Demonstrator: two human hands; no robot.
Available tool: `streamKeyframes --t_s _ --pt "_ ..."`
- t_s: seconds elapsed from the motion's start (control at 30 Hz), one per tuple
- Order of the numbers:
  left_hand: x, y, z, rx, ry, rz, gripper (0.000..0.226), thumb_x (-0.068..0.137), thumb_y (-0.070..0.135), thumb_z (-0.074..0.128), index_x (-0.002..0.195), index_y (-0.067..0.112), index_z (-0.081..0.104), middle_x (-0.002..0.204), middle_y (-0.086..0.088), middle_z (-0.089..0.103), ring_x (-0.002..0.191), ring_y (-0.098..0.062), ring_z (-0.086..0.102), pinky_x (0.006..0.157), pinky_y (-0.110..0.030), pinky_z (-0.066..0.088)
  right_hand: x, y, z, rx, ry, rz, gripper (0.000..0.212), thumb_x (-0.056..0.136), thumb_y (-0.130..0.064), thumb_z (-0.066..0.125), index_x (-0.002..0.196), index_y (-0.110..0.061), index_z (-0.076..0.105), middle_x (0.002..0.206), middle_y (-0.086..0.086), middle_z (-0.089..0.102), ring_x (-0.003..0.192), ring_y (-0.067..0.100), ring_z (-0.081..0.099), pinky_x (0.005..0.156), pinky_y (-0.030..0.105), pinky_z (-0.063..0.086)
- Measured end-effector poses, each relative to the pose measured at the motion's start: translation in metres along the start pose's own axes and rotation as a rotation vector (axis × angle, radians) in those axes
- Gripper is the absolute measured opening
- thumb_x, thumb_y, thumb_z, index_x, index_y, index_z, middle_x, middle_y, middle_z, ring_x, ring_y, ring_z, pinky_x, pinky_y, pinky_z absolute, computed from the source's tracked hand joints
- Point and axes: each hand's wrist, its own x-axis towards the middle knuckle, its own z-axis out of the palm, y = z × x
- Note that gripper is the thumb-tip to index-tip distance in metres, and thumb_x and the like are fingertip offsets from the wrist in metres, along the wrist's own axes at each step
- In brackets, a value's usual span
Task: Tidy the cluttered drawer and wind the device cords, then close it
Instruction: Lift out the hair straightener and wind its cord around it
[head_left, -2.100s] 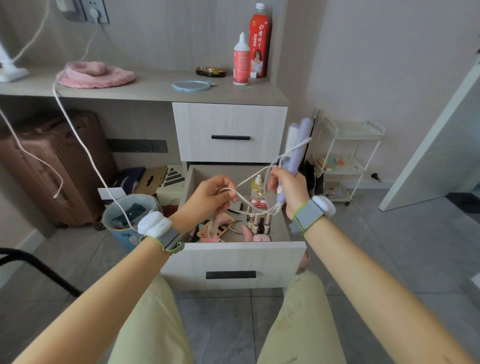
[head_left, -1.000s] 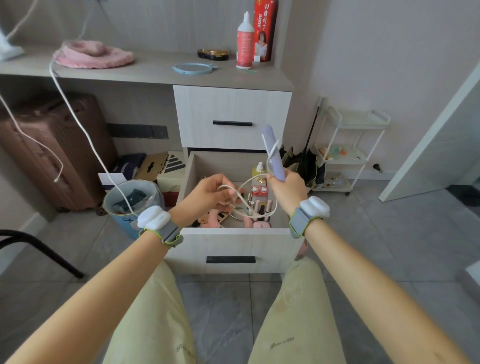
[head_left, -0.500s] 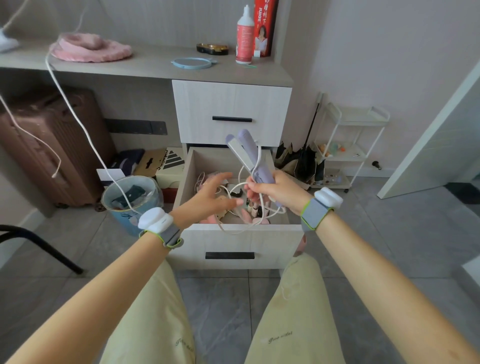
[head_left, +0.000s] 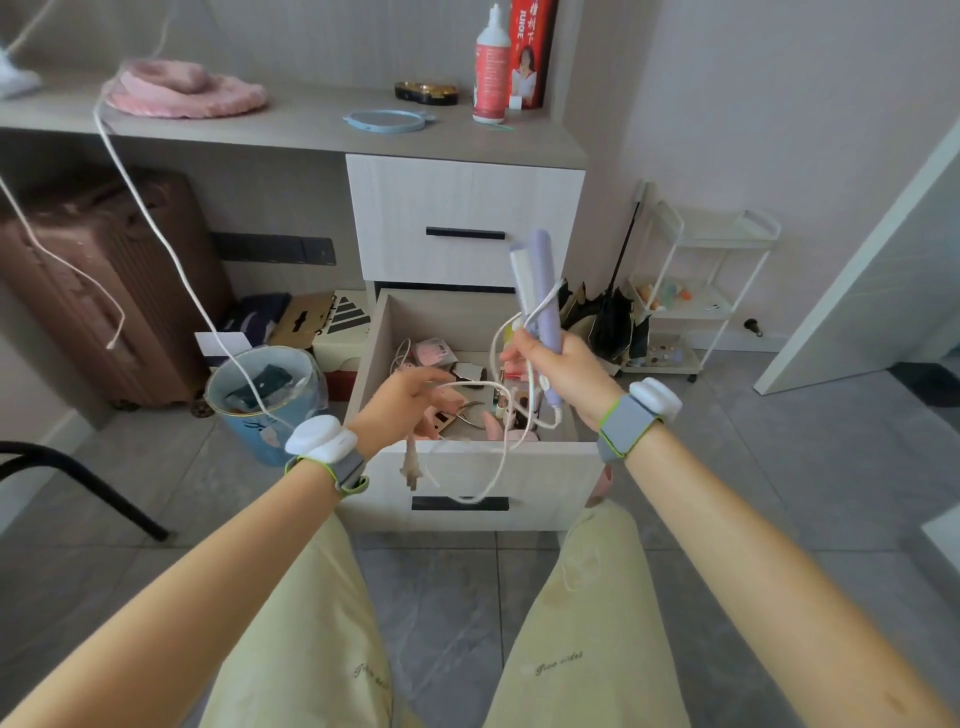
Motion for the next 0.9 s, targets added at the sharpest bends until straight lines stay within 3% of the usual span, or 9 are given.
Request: streamKeyframes --t_s 0.17,0.23,0.33,0.4,0.5,0.63,0.7,0.8,0.9 --pt "-0.005 -0.019 -0.004 0.244 -0.145 -0.078 0.024 0.092 0.006 0.052 0.111 0.007 0.067 0.092 -0.004 0.068 0.063 -0.009 0.061 0.065 -0.018 0.052 -0.001 -0.023 -0.020 0.005 0.221 -0.060 0.036 0.094 -0.038 0.051 0.085 -0.004 0.057 0.066 0.000 0.060 0.045 0.001 0.054 0.050 0.013 0.048" --pt "-0.008 -0.016 -0.003 0.453 -0.261 0.014 0.022 0.088 0.005 0.058 0.106 0.007 0.071 0.102 0.004 0.064 0.078 -0.005 0.054 0.082 -0.017 0.043 -0.003 -0.031 -0.025 -0.009 0.223 -0.079 0.036 0.095 -0.038 0.051 0.081 -0.005 0.055 0.063 0.000 0.060 0.040 0.001 0.050 0.045 0.015 0.044" --pt "-0.002 -0.013 0.002 0.533 -0.401 0.097 0.024 0.088 0.005 0.057 0.107 0.007 0.071 0.121 0.008 0.048 0.097 -0.005 0.048 0.080 -0.013 0.037 -0.010 -0.037 -0.022 0.047 0.112 -0.078 0.037 0.095 -0.035 0.050 0.076 -0.004 0.054 0.053 -0.001 0.058 0.037 0.008 0.050 0.041 0.020 0.045" --pt "0.004 -0.010 0.008 0.401 -0.364 0.088 0.022 0.092 0.012 0.053 0.106 0.008 0.070 0.134 0.000 0.050 0.100 -0.011 0.057 0.073 -0.016 0.042 -0.014 -0.038 -0.016 0.054 0.000 -0.058 0.036 0.095 -0.034 0.051 0.077 -0.004 0.055 0.059 0.005 0.060 0.040 0.011 0.054 0.041 0.021 0.048" --pt "-0.003 0.019 0.019 -0.040 -0.241 0.037 0.034 0.101 0.028 0.036 0.103 0.012 0.066 0.101 -0.003 0.068 0.090 -0.011 0.067 0.081 -0.025 0.049 -0.019 -0.036 -0.004 -0.017 -0.128 -0.053 0.025 0.093 -0.031 0.055 0.088 -0.006 0.056 0.069 0.006 0.064 0.046 0.016 0.060 0.044 0.024 0.052" --pt "-0.014 0.054 0.022 -0.547 -0.450 0.055 0.069 0.098 0.052 0.003 0.121 0.009 0.052 0.107 -0.017 0.059 0.101 -0.029 0.059 0.100 -0.041 0.042 -0.022 -0.035 0.006 -0.228 -0.168 -0.014 0.029 0.088 -0.031 0.064 0.098 -0.005 0.056 0.061 0.000 0.065 0.043 0.010 0.061 0.048 0.024 0.054" --pt "-0.016 0.058 0.023 -0.519 -0.497 0.097 0.074 0.095 0.058 0.000 0.116 0.011 0.054 0.099 -0.016 0.061 0.094 -0.030 0.060 0.094 -0.043 0.047 -0.022 -0.034 0.007 -0.332 -0.145 -0.044 0.030 0.085 -0.035 0.067 0.091 -0.008 0.055 0.057 0.003 0.059 0.039 0.010 0.055 0.045 0.024 0.050" --pt "-0.020 0.056 0.023 -0.408 -0.487 0.131 0.075 0.092 0.062 0.004 0.108 0.013 0.058 0.085 -0.013 0.063 0.074 -0.023 0.059 0.074 -0.030 0.051 -0.019 -0.031 0.003 -0.463 -0.139 -0.049 0.037 0.082 -0.042 0.067 0.088 -0.007 0.056 0.055 0.004 0.053 0.041 0.012 0.047 0.043 0.022 0.041" --pt "-0.023 0.051 0.020 -0.389 -0.337 0.128 0.055 0.099 0.050 0.019 0.088 0.012 0.057 0.070 -0.005 0.056 0.058 -0.013 0.053 0.069 -0.028 0.047 -0.017 -0.023 -0.004 -0.523 -0.196 0.029 0.051 0.085 -0.046 0.062 0.101 0.002 0.057 0.064 0.007 0.050 0.046 0.013 0.043 0.042 0.021 0.035"
